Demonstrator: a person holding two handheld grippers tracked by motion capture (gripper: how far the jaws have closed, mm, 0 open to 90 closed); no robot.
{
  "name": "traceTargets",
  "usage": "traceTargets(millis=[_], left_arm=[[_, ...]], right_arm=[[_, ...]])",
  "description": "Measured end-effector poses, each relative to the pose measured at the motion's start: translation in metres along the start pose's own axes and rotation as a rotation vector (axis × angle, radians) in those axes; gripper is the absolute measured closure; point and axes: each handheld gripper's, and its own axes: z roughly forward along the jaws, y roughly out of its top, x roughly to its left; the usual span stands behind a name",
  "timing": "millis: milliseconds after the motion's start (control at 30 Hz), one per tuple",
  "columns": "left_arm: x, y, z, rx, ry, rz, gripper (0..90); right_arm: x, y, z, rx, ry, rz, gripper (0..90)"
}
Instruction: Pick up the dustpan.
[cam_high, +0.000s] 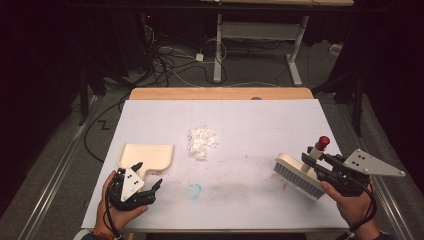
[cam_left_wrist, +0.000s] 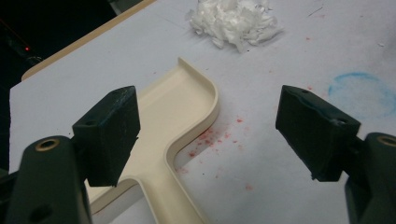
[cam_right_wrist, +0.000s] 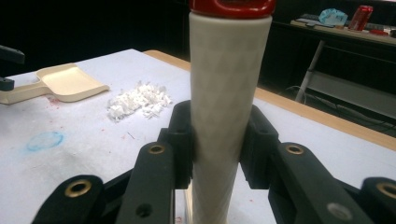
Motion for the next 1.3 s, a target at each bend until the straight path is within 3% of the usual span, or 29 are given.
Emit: traceTargets(millis=[167, 267, 333, 400, 433, 467, 600, 700, 800, 867, 933, 1033, 1100, 1300], left_arm=[[-0.001, 0.000, 0.001, 0.012, 0.000, -0.002, 21.2], [0.000, 0.000, 0.002, 0.029, -0.010, -0.026, 21.2], [0.003, 0.000, 0.000, 0.037, 0.006, -0.044, 21.2], [0.008, 0.002, -0.003, 0.081, 0.046, -0.092, 21.2], [0.008, 0.002, -0.003, 0.081, 0.046, -0.092, 21.2], [0.013, 0.003, -0.008, 0.121, 0.070, -0.166, 21.1], [0.022, 0.002, -0.012, 0.235, 0.070, -0.310, 21.8], [0.023, -0.002, -0.006, 0.330, 0.064, -0.363, 22.7], [0.024, -0.007, 0.004, 0.384, 0.062, -0.392, 22.9], [0.027, -0.013, 0.012, 0.388, 0.043, -0.434, 24.1], [0.030, -0.015, 0.021, 0.413, 0.044, -0.437, 24.9], [0.035, -0.013, 0.034, 0.400, 0.051, -0.458, 29.4], [0.038, -0.012, 0.043, 0.405, 0.040, -0.451, 32.0], [0.042, -0.012, 0.047, 0.387, 0.033, -0.455, 40.6]], right_arm=[[-0.001, 0.000, 0.000, -0.002, 0.000, -0.001, 70.1], [0.000, 0.001, -0.001, -0.010, -0.003, -0.007, 70.1], [0.001, 0.002, -0.002, -0.021, -0.011, -0.004, 70.1], [0.002, 0.004, -0.003, -0.029, -0.013, -0.007, 70.1], [0.002, 0.005, -0.003, -0.031, -0.015, -0.013, 70.1], [0.003, 0.006, -0.003, -0.036, -0.014, -0.015, 70.1], [0.003, 0.006, -0.002, -0.031, -0.012, -0.011, 70.1], [0.003, 0.006, 0.000, -0.027, -0.009, -0.015, 70.1], [0.002, 0.006, 0.003, -0.021, -0.003, -0.016, 70.1], [0.003, 0.006, 0.004, -0.022, -0.005, -0.016, 70.1], [0.003, 0.006, 0.004, -0.030, -0.011, -0.020, 70.1], [0.003, 0.006, 0.004, -0.036, -0.017, -0.019, 70.1], [0.004, 0.006, 0.004, -0.034, -0.019, -0.018, 70.1], [0.005, 0.004, 0.006, -0.023, -0.016, -0.017, 70.1]])
